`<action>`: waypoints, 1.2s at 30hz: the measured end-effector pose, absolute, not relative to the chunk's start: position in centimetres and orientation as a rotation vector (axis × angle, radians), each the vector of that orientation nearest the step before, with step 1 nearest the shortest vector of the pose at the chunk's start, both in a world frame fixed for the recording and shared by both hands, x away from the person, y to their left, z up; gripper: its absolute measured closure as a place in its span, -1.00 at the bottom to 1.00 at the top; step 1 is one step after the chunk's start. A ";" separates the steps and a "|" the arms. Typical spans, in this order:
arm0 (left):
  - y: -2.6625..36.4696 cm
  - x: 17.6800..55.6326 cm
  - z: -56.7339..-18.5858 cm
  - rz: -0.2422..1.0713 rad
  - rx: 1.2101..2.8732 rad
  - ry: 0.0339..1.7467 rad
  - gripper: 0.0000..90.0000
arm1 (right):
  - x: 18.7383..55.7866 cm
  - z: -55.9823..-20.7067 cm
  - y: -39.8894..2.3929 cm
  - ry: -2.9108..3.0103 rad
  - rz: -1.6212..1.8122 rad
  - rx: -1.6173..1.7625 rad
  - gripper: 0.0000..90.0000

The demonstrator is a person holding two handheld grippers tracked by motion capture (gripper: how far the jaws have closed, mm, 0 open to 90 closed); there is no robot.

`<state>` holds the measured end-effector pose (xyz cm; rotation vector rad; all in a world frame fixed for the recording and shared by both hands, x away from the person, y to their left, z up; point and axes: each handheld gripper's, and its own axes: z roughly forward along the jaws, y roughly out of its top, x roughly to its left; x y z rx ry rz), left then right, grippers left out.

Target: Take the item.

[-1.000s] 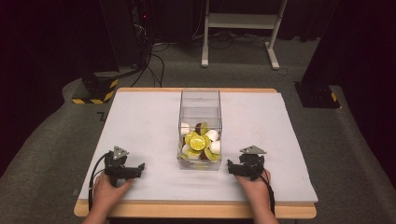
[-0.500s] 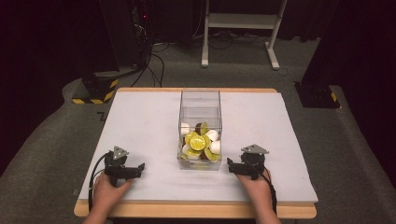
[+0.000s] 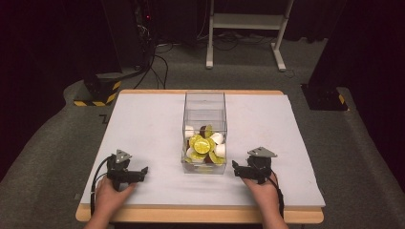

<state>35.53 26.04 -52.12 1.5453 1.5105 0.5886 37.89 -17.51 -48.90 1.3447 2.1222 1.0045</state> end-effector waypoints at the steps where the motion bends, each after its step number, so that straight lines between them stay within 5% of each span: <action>1: 26.0 35.5 -52.1 0.588 1.545 1.510 -0.97 | 37.8 -48.8 -17.5 2.121 1.009 1.338 -0.77; 36: 26.1 35.6 -52.1 0.588 1.553 1.509 -0.97 | 36.2 -45.1 -18.2 2.052 1.140 1.266 -0.68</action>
